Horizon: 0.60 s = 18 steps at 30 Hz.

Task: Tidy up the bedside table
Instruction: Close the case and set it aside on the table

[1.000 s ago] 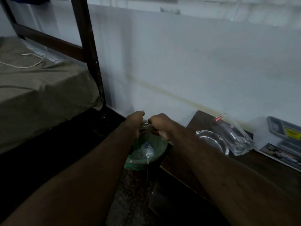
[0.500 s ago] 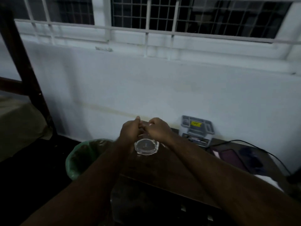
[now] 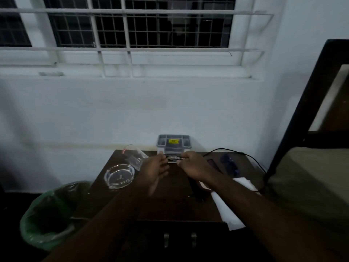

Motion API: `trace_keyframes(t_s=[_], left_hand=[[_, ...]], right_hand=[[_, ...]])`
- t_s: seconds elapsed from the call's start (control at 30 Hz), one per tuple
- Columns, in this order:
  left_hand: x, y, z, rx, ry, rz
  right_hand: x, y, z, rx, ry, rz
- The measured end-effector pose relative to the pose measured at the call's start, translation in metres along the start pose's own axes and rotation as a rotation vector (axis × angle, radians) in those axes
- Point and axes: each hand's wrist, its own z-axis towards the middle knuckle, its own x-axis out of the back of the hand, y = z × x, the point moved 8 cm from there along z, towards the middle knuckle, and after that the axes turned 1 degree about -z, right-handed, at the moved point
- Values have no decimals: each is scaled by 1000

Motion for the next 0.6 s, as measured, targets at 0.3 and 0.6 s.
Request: trace_keyframes(t_s=[0.3,0.6], left_hand=[[-11,-35,5,177,-20,-27],[-20,-51,13,223,-25,8]], right_hand=[[39,42,11,10,35,-67],[64,92,18,-147,3,-659]])
